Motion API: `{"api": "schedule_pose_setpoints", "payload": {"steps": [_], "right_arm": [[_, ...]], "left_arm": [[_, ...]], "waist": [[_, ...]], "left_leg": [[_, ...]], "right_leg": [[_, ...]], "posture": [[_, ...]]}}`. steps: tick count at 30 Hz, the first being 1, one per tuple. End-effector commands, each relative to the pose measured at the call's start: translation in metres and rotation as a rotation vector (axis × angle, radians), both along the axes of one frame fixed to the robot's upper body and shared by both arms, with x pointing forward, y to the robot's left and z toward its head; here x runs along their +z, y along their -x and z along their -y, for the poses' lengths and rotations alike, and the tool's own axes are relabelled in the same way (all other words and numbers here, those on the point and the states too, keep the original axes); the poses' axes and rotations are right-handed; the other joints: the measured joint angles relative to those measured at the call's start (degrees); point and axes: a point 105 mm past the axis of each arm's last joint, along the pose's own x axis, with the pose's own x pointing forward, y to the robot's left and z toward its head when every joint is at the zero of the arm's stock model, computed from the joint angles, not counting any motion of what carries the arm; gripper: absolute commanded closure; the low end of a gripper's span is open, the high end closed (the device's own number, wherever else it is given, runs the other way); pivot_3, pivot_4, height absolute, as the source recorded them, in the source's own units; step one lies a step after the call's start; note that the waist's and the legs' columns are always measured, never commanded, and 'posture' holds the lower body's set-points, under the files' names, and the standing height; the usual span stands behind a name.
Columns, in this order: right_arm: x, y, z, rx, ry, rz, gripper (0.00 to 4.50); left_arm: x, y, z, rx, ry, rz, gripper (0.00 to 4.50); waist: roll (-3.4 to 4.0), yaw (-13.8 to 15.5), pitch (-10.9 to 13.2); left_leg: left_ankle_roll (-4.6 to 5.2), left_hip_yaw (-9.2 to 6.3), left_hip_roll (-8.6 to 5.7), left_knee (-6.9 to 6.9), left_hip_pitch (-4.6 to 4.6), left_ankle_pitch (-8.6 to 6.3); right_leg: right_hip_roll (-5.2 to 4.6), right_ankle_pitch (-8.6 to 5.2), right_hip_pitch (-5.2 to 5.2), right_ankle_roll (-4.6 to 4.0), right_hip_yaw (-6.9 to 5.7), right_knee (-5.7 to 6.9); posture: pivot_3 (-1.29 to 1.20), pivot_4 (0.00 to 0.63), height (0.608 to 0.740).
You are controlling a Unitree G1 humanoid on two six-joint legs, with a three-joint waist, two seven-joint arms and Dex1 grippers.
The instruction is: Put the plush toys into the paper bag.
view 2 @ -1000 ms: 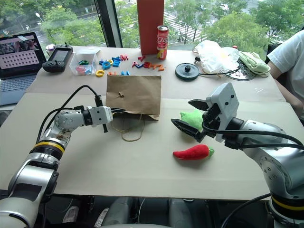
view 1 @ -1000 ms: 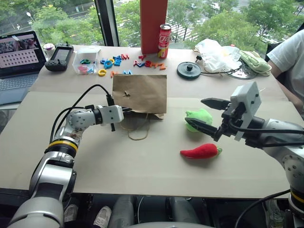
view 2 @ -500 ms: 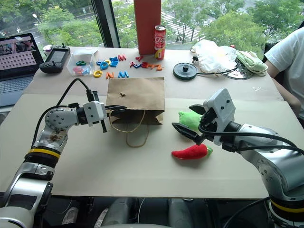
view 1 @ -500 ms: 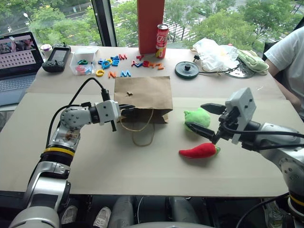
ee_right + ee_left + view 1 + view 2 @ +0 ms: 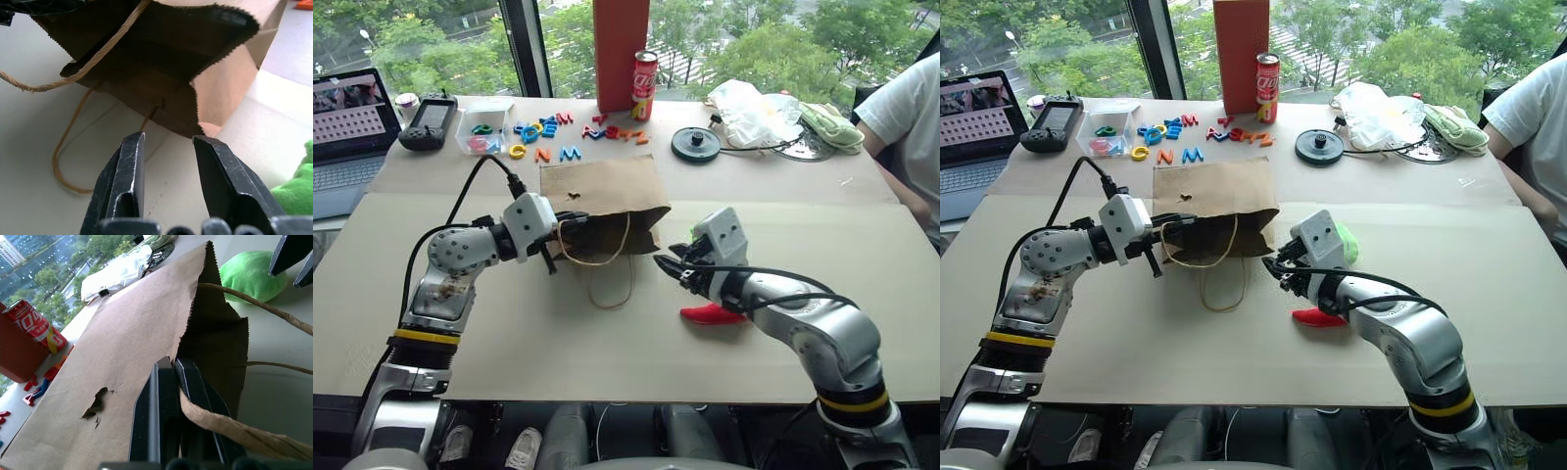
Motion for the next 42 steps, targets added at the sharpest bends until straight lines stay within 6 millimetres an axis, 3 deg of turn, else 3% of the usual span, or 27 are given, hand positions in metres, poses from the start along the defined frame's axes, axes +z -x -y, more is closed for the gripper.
{"api": "schedule_pose_setpoints", "payload": {"steps": [1,2,10,18,24,31,36,42], "right_arm": [[0.006,-0.010,-0.007,-0.048,0.003,0.061,4.19],[0.005,-0.013,-0.009,-0.065,0.000,0.063,4.45],[0.001,-0.040,-0.026,-0.148,-0.033,0.140,4.45],[-0.050,-0.046,-0.030,-0.162,0.171,0.040,4.45],[-0.072,-0.045,-0.024,-0.180,0.235,-0.057,4.45],[-0.076,-0.042,-0.026,-0.165,0.240,-0.078,4.45],[-0.076,-0.041,-0.027,-0.159,0.243,-0.077,4.45],[-0.032,-0.043,-0.028,-0.156,0.100,0.024,4.45]], "left_arm": [[0.017,0.002,0.002,0.000,0.053,0.032,4.50],[0.017,0.002,0.003,0.000,0.057,0.031,4.50],[0.025,0.003,0.013,-0.020,0.109,0.009,4.50],[0.037,0.004,0.013,-0.019,0.169,-0.028,4.50],[0.056,0.005,0.011,-0.018,0.271,-0.075,4.50],[0.069,0.004,0.009,-0.007,0.327,-0.100,4.50],[0.061,0.003,0.009,0.007,0.302,-0.113,4.50],[0.044,-0.001,0.006,0.039,0.304,-0.176,4.50]], "waist": [[0.00,-0.04,0.00],[0.00,-0.05,0.00],[0.00,-0.09,0.00],[0.01,-0.18,0.00],[0.01,-0.21,-0.01],[0.01,-0.22,-0.08],[0.01,-0.22,-0.08],[0.01,-0.20,-0.08]], "left_leg": [[0.00,-0.01,0.00,0.00,0.00,0.00],[0.00,-0.01,0.00,0.01,0.01,0.00],[-0.01,0.02,0.00,0.00,0.01,0.00],[-0.01,0.07,0.00,-0.01,0.01,0.01],[-0.02,0.00,0.01,-0.01,0.06,0.01],[-0.04,-0.01,0.00,-0.01,0.17,0.02],[-0.04,0.00,0.00,-0.02,0.16,0.02],[-0.04,0.01,0.00,-0.04,0.12,0.02]], "right_leg": [[0.00,0.00,0.02,0.00,0.00,0.01],[0.00,0.00,0.03,0.00,-0.01,0.01],[-0.01,0.00,0.01,0.00,-0.01,0.03],[-0.01,0.00,0.01,0.00,-0.01,0.06],[-0.01,0.00,0.04,0.00,-0.01,0.07],[-0.01,0.00,0.13,0.00,0.00,0.07],[-0.01,0.00,0.12,-0.01,0.00,0.07],[-0.01,-0.01,0.06,-0.02,0.00,0.06]], "posture": [[0.00,0.150,0.739],[0.00,0.150,0.739],[0.00,0.150,0.739],[0.00,0.150,0.739],[0.00,0.150,0.739],[0.00,0.150,0.739],[0.00,0.150,0.739],[0.00,0.150,0.739]]}}
